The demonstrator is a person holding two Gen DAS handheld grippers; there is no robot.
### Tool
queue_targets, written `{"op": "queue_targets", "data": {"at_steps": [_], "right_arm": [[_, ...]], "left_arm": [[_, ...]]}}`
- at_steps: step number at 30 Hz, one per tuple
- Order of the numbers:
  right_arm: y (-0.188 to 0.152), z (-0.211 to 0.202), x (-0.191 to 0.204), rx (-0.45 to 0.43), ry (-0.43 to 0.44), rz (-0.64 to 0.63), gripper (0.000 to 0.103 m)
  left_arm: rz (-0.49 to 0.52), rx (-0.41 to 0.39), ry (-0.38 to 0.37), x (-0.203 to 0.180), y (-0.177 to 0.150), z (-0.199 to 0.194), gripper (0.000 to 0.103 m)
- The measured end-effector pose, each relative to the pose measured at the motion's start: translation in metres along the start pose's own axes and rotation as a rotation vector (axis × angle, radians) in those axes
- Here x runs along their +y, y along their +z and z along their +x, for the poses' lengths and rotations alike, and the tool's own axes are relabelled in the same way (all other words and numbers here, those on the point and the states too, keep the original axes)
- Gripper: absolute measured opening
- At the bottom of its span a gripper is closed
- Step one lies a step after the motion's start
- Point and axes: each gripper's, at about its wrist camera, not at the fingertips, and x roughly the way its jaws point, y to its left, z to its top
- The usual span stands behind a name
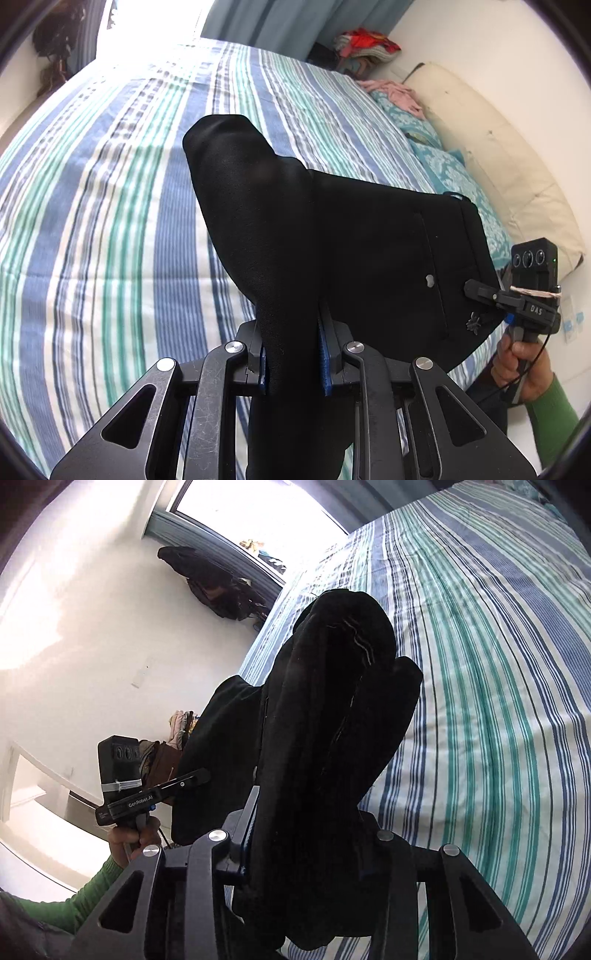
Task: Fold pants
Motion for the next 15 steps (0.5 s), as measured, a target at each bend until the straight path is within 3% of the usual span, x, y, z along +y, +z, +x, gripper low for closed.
{"op": "queue_targets", "data": {"at_steps": [2,4,5,7,9,12,13,15], "right_arm": [[0.025,0.024,-0.001,-0.012,0.006,0.008,0.040],[0.044,0.049,-0.012,-0.007,-0.020,0.029,0.041],[0.047,0.063,-0.020,0.011,-0.043,0.050,0.045],[0.050,0.089,-0.044,0.077,-0.153,0.118,0.051],[0.042,0.100,-0.071,0.119,-0.284,0.196,0.052],[0.024,0.069,-0.097,0.035,-0.218,0.292,0.058],[0.019,0.056,-0.099,0.010,-0.220,0.290,0.063],[0.008,0.027,-0.093,-0.027,-0.267,0.240,0.065]], "left_arm": [[-0.009,-0.016,0.050,0.016,0.019,0.007,0.023],[-0.006,0.000,0.158,0.032,0.027,0.030,0.043],[-0.007,0.025,0.245,0.042,0.024,0.044,0.066],[-0.002,0.061,0.381,0.062,0.013,0.065,0.069],[-0.001,0.065,0.431,0.073,-0.006,0.066,0.069],[-0.002,0.007,0.428,0.081,-0.037,0.036,0.074],[0.010,-0.018,0.444,0.080,-0.049,0.024,0.077],[0.044,-0.070,0.491,0.072,-0.070,0.005,0.089]]}}
